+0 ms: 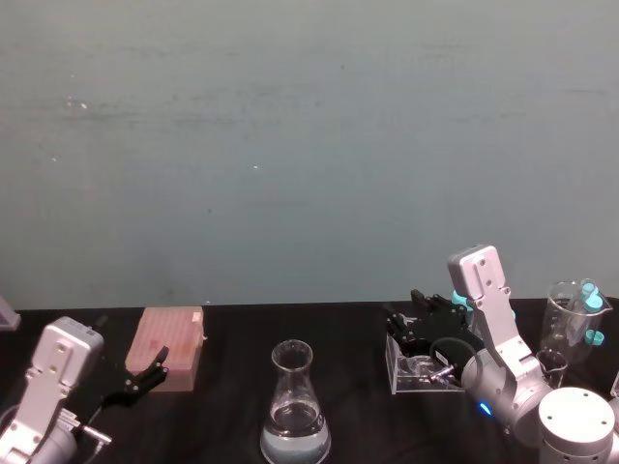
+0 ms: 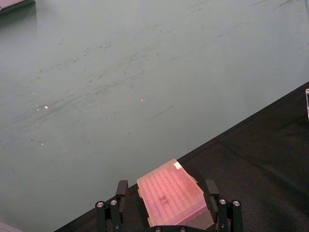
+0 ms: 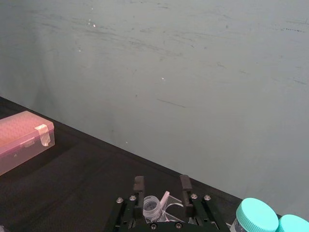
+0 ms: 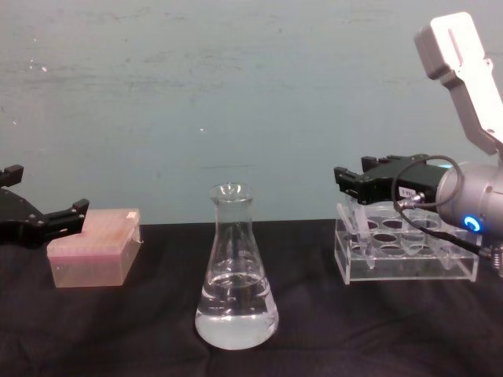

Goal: Pour the liquid from the test tube into the beaker using one hand.

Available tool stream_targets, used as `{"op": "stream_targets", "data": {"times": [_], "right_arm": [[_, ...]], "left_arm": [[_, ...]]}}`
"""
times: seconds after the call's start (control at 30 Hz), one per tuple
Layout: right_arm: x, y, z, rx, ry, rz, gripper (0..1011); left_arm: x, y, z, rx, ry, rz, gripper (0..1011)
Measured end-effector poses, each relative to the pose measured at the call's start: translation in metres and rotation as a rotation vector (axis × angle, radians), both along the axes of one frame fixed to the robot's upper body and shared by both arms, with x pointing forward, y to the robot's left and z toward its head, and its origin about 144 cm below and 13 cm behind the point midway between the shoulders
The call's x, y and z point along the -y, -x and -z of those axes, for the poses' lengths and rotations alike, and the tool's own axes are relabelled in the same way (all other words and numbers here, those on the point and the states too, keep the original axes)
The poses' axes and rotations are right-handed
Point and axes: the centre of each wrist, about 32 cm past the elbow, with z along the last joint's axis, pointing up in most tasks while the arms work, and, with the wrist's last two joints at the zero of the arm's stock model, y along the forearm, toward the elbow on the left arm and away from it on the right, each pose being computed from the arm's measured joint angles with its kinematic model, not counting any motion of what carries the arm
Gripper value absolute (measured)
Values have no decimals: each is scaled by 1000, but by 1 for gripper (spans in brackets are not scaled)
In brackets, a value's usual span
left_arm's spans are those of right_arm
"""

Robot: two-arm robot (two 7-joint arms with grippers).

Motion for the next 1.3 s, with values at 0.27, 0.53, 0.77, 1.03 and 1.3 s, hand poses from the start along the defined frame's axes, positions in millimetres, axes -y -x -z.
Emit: {"op": "stream_targets", "data": {"times": [0.27, 0.53, 0.77, 1.03, 1.3], "right_arm": [[0, 0, 0, 0, 0, 1, 719], [0, 0, 0, 0, 0, 1, 931], [0, 1, 0, 18, 7, 3, 1003], [1, 3, -2, 49, 22, 5, 1003], [3, 3, -2, 51, 22, 3, 1003]], "left_arm": [[0, 0, 0, 0, 0, 0, 1000], [0, 0, 0, 0, 0, 0, 1000], [0, 0, 0, 0, 0, 0, 1000], [0, 0, 0, 0, 0, 0, 1000], [0, 0, 0, 0, 0, 0, 1000]]}}
